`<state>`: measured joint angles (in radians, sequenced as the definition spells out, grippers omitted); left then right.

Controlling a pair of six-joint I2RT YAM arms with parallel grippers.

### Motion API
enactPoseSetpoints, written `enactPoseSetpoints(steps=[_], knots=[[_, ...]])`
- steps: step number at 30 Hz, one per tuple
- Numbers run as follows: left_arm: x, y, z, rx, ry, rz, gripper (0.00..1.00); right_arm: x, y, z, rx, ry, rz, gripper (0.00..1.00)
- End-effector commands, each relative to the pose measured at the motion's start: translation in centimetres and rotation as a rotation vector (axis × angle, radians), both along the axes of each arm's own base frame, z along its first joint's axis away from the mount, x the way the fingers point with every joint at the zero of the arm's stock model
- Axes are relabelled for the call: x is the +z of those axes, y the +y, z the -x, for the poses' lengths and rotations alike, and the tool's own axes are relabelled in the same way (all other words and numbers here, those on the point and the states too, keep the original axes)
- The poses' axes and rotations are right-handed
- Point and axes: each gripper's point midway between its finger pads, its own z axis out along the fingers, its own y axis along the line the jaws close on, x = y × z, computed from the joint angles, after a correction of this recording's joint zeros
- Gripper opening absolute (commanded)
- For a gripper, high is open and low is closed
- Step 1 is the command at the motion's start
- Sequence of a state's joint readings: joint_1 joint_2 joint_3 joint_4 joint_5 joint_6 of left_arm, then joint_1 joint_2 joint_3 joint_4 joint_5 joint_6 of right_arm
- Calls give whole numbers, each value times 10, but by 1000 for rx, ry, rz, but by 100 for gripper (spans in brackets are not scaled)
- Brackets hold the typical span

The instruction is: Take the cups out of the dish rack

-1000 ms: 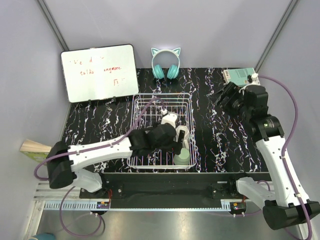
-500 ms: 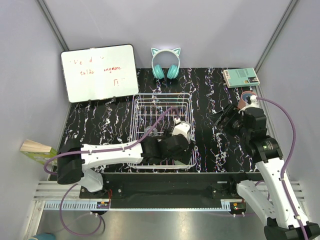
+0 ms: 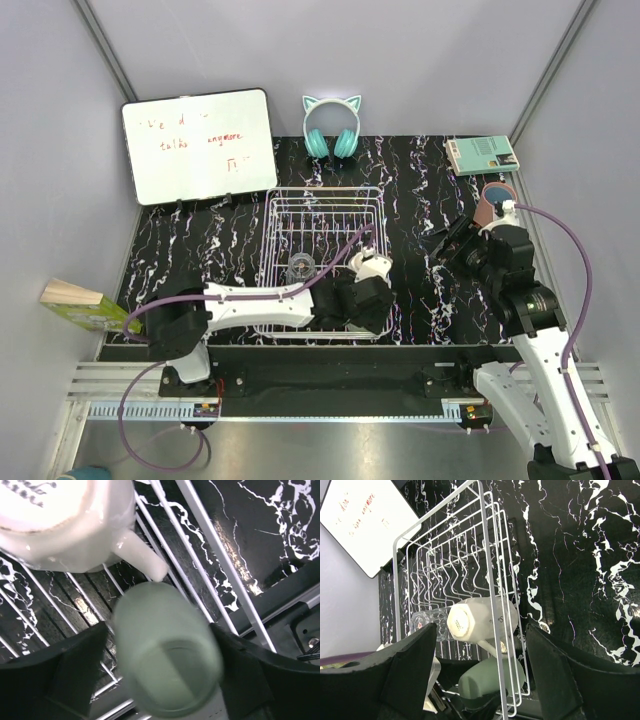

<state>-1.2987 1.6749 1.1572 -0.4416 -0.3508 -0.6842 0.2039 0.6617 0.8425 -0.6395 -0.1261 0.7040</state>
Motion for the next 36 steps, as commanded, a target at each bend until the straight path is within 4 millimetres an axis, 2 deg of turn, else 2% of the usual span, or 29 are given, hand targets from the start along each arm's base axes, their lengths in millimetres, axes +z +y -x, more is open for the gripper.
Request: enactPoseSetpoints(steps=[1,3,4,5,6,8,9,11,12,14,15,17,18,19,20,21,22,23,24,25,26,27,28,29,30,31,32,36], knots=[[28,-8,1,-7,-35,67,32,8,6,1,25,-34,-21,79],[41,-3,-4,13,-66,91,5,7,5,1,25,-36,-22,79],[47,-2,-5,16,-76,98,0,7,6,2,28,-35,-22,79],[52,2,-6,25,-87,97,0,7,6,2,27,-36,-24,79],[68,4,-7,30,-101,128,0,7,6,3,28,-37,-23,79],[85,9,-8,33,-133,148,0,8,5,3,26,-41,-25,79],[107,11,-7,33,-153,194,0,9,5,4,27,-45,-26,79],[130,19,-8,35,-185,227,0,10,6,5,31,-48,-28,79],[156,26,-8,37,-209,287,0,11,6,5,33,-51,-29,79],[186,36,-10,43,-258,347,0,12,9,6,49,-51,-37,79],[210,49,-10,48,-289,413,0,13,12,6,64,-59,-44,79],[242,55,-8,18,-338,530,0,17,21,10,112,-74,-84,78],[253,71,-9,15,-363,597,0,20,26,9,134,-101,-107,78],[274,73,-11,-1,-408,704,0,25,35,14,178,-110,-156,77],[295,92,-12,-12,-434,810,0,31,41,15,204,-153,-191,77],[278,96,-15,-8,-415,832,0,36,49,21,249,-157,-247,77],[292,102,-19,-5,-437,925,0,41,54,24,271,-172,-277,77],[284,117,-30,7,-441,955,0,47,57,25,292,-211,-304,77],[295,122,-34,25,-424,1046,0,51,62,30,318,-211,-346,77],[295,117,-23,-80,-373,1095,0,55,64,32,334,-224,-366,77],[279,128,-47,-27,-363,1099,0,60,67,33,356,-263,-386,76],[295,130,-47,-46,-334,1222,0,63,70,37,383,-264,-413,75],[292,127,-41,-120,-280,1256,0,64,72,38,398,-267,-425,74],[273,130,-59,-78,-236,1261,0,72,74,40,417,-301,-436,74],[287,132,-56,-114,-233,1348,0,75,76,43,437,-302,-459,73],[284,129,-54,-145,-204,1359,0,80,77,46,449,-318,-469,73],[273,125,-63,-130,-169,1356,0,91,78,48,465,-362,-479,73],[273,116,-64,-186,-127,1389,0,103,80,53,493,-383,-495,72]])
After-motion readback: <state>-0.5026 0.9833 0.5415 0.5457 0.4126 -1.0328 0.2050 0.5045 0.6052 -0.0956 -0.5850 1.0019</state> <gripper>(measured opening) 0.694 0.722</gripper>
